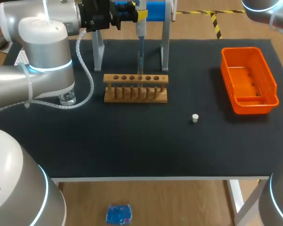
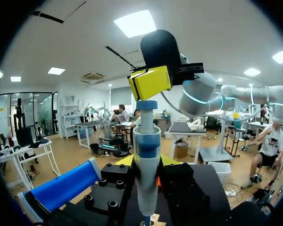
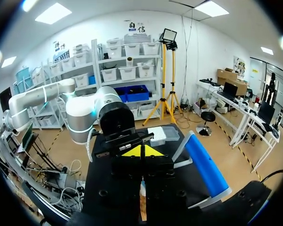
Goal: Invert the test tube, pick up the pipette, mount the tip to pipette, aspirate from beaker and dispense into the tube, eject the tip, return the pipette, and cap with the stopper.
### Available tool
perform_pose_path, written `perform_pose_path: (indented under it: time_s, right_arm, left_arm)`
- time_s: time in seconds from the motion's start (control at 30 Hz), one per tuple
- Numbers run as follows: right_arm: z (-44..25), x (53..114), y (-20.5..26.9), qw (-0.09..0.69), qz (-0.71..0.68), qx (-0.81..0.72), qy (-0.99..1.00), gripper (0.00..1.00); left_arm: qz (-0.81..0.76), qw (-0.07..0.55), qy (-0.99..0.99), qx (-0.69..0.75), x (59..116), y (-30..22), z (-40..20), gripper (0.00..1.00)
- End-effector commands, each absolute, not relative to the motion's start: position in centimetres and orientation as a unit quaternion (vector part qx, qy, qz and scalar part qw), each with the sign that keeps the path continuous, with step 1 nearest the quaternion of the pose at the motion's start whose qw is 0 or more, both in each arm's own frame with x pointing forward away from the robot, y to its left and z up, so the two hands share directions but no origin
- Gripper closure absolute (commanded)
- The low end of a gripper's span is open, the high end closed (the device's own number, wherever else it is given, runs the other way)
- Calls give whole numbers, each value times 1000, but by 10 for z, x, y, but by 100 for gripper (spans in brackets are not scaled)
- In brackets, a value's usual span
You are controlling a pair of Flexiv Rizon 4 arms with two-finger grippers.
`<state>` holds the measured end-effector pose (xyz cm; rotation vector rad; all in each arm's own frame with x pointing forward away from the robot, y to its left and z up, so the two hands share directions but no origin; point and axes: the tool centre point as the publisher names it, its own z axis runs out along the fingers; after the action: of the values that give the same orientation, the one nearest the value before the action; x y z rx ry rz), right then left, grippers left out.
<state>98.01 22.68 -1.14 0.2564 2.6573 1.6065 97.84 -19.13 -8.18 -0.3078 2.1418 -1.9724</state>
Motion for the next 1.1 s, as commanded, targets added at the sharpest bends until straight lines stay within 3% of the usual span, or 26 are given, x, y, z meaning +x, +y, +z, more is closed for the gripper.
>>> perform_pose_path:
  time_s: [0.03, 1.1]
  right_arm:
    - [-14, 979, 228, 12, 511, 79, 856, 100]
    - [-36, 976, 225, -3, 508, 87, 857, 100]
  left_arm:
    - [-672, 110, 724, -105, 978, -193, -81, 100]
    - [-672, 110, 724, -105, 978, -193, -81, 100]
